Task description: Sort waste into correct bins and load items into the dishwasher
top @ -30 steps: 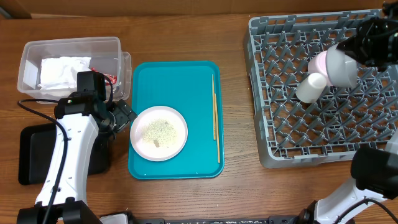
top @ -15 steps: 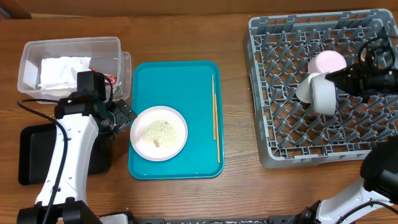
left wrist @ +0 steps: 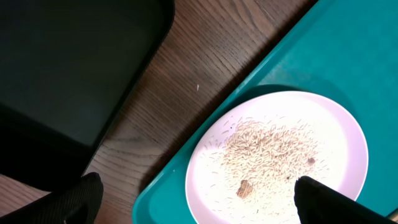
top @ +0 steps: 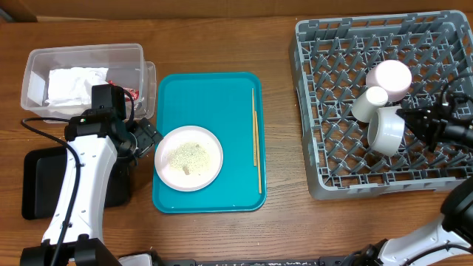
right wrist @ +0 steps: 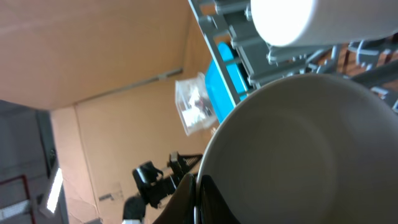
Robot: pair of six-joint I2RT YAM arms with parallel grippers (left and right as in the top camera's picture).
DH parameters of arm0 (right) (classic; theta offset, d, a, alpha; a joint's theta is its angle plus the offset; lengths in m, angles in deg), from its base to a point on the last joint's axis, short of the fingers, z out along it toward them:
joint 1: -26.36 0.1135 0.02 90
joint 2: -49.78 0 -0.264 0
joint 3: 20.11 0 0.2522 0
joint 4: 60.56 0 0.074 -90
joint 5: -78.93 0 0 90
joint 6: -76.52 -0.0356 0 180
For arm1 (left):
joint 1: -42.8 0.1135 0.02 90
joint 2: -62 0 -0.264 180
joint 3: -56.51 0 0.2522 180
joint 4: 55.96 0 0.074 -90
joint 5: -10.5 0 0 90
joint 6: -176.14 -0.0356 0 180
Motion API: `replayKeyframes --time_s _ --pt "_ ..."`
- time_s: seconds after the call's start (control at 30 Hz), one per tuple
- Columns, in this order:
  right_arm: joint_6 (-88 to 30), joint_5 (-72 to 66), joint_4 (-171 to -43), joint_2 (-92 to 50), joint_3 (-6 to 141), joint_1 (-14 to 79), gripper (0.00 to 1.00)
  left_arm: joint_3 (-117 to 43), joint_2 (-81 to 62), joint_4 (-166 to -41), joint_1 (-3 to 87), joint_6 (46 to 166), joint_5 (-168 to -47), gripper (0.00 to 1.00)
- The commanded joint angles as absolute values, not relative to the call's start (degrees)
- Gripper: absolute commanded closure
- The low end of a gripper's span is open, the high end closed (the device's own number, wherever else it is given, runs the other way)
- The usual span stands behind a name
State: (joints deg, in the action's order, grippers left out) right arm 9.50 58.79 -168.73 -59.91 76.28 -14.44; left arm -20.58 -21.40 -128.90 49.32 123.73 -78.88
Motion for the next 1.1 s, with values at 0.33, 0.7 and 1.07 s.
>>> replayKeyframes --time_s 0.33,0.7,1.07 --pt "14.00 64.50 -171.49 -58.34 72.76 -14.37 0.96 -20.60 -21.25 -129.03 49.54 124.51 -78.94 0.00" --pt "14.62 64.02 -171.49 -58.34 72.74 -11.14 0.96 -20.60 -21.25 -129.03 49.54 124.51 -78.94 0.00" --pt "15.29 60.63 -170.17 -58.34 72.74 -13.28 0.96 -20.60 -21.25 -129.03 49.54 124.51 -78.94 0.00"
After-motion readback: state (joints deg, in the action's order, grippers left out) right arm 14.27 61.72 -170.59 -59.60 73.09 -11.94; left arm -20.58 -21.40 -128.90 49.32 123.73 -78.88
